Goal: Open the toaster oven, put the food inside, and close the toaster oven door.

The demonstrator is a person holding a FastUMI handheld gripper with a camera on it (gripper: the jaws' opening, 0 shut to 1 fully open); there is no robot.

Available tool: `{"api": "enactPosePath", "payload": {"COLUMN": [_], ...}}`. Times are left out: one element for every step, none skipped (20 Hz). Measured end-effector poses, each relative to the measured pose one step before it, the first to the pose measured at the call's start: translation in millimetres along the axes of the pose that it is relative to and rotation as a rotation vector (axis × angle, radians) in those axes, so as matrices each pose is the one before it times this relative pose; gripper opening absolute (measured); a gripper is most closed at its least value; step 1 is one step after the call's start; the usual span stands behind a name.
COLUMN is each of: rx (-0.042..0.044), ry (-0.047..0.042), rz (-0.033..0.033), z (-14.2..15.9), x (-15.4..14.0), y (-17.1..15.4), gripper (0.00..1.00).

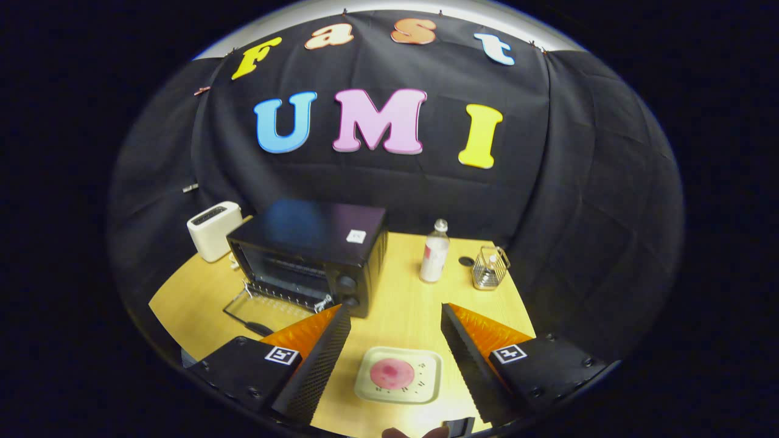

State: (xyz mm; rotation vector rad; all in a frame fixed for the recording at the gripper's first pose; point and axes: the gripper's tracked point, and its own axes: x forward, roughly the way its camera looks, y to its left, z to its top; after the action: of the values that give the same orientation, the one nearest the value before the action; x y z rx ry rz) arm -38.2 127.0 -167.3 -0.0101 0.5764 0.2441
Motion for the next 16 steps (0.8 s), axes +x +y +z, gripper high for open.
{"api": "enactPosePath", "payload": {"rx": [0.01603, 0.01709, 0.02093, 0.02265, 0.02579, 0.02058, 0.01484, 0.00889, 0.00626, 0.00821, 0.01165, 0.01776, 0.02045, 0.02391, 0.02614, 0.02445], "ry": [0.05161, 0.05988, 0.0573, 0.05693, 0.05681, 0.04932, 0.04413, 0.02971, 0.03259, 0.03845, 0.0339, 0.03313, 0.02649, 0.02559, 0.01689, 0.01957], "rz": [0.02724, 0.0188, 0.0192, 0.01036, 0.0147, 0.0076, 0.01049, 0.01285, 0.01472, 0.01778, 0.01665, 0.0138, 0.01256, 0.01442, 0.01207, 0.00577], "z": [-16.71, -16.98, -16.41, -15.54, -14.76, -12.8, -11.73, -8.65, -9.2, -9.55, -7.07, -5.87, -5.46, -3.52, -0.39, -1.81], "x": [5.63, 7.21, 8.37, 7.08, 8.47, 8.78, 7.95, 7.07, 7.52, 7.61, 7.15, 8.19, 6.78, 6.48, 7.15, 7.43], "y": [-7.51, -9.5, -9.35, -10.76, -8.55, -8.59, -7.63, -6.13, -4.69, -3.57, -2.33, -2.08, -2.31, -1.24, -1.35, -1.98], "gripper": [0.99, 0.99, 0.99, 0.99, 0.99, 0.99, 1.0, 1.0, 1.0, 1.0, 1.0, 0.99, 0.99, 0.99, 0.99, 0.93]}}
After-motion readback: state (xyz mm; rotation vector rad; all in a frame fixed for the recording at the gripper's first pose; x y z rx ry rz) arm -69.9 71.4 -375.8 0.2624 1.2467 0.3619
